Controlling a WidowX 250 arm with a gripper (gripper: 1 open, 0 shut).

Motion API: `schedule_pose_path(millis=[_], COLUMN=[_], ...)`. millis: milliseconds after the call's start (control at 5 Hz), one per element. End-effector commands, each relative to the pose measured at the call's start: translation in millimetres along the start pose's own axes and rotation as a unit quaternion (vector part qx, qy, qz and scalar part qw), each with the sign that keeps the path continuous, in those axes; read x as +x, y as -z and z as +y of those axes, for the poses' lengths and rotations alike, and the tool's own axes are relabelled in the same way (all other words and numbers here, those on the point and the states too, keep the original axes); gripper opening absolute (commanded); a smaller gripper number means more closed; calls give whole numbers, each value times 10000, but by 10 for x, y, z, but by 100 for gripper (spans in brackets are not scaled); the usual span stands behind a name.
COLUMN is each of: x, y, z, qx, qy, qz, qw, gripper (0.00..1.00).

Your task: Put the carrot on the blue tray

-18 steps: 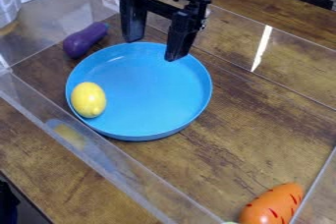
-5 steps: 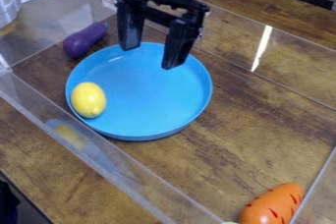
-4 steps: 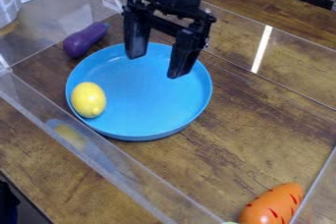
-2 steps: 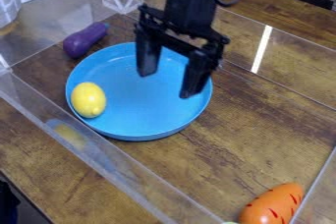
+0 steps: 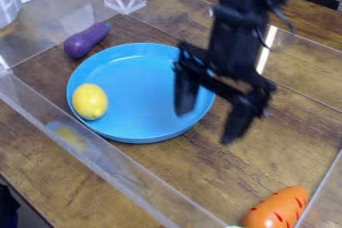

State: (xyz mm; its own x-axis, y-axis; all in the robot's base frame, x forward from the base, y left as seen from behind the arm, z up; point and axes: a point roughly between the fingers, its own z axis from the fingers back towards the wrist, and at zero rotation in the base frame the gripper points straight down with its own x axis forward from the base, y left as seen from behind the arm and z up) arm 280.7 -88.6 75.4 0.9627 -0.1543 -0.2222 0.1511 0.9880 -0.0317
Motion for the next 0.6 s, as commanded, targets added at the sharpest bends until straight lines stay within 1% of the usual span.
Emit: schedule_pose_path(millis=[0, 200, 400], x=[55, 133, 128], y=[99, 308, 298], z=[-282, -435, -513], qx=[21, -23, 9], qy=[244, 381, 394], qz=[-215, -299, -415], qw=[9995, 9988, 9984], gripper=[100, 100, 100])
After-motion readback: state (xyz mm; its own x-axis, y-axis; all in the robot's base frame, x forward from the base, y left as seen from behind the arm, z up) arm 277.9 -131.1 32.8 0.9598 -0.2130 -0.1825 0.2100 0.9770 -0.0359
